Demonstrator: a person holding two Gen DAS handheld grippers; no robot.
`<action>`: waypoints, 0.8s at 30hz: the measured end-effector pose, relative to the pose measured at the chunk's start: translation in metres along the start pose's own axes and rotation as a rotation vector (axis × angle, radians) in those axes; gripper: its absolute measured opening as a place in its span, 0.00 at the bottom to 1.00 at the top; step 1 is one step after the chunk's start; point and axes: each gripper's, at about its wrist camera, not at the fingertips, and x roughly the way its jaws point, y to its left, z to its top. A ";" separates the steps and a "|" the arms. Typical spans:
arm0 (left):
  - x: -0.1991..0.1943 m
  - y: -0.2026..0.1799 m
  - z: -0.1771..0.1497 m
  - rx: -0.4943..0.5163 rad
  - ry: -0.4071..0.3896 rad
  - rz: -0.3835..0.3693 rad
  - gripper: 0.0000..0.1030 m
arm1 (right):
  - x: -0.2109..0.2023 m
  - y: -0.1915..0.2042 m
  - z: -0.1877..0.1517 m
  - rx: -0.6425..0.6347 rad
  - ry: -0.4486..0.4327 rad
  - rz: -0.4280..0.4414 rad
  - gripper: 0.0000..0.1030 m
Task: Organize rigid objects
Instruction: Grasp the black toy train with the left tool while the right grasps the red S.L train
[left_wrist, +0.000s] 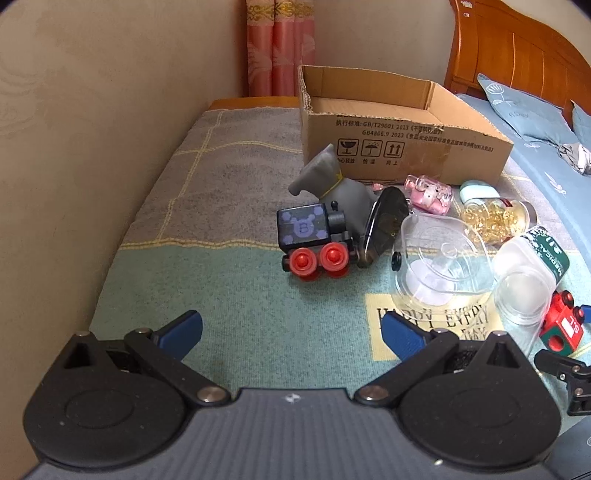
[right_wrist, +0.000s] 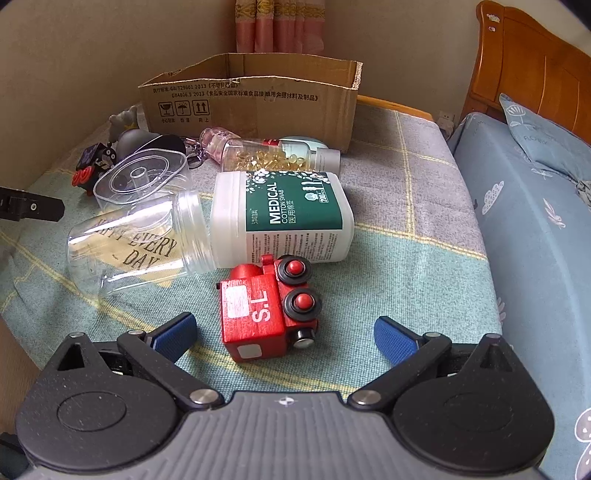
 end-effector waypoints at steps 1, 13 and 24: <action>0.004 0.000 0.001 0.000 0.002 -0.002 0.99 | 0.000 -0.001 -0.002 -0.007 -0.016 0.005 1.00; 0.032 0.003 0.000 0.014 0.003 -0.021 1.00 | 0.000 -0.006 -0.006 -0.013 -0.058 0.009 1.00; 0.014 0.008 0.010 0.014 -0.107 -0.088 0.99 | 0.000 -0.026 -0.009 0.046 -0.076 -0.041 1.00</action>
